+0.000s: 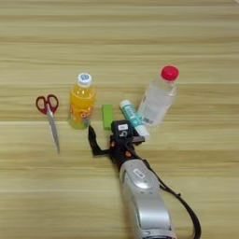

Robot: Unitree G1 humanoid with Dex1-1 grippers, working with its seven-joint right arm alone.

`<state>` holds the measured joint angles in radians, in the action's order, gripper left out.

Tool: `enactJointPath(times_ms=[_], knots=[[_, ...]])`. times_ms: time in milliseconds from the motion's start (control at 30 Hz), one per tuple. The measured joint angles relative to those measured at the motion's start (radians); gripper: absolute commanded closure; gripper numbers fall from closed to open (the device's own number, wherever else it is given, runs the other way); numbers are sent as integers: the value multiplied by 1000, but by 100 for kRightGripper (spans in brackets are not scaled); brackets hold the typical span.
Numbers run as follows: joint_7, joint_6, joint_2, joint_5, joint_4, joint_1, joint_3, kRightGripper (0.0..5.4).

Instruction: Move the objects on the table

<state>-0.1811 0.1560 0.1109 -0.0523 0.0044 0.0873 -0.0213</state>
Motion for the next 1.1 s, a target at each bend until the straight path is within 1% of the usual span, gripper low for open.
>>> enactJointPath(times_ms=[133,433,633,800,1100], knots=[[0,-13,0,6,10,-4,-2,2],[0,-34,-1,8,68,-45,-5,2],[-3,-34,-1,7,89,-65,-6,2],[-5,-33,-1,7,92,-68,-7,79],[-5,-34,-2,7,95,-70,-7,174]])
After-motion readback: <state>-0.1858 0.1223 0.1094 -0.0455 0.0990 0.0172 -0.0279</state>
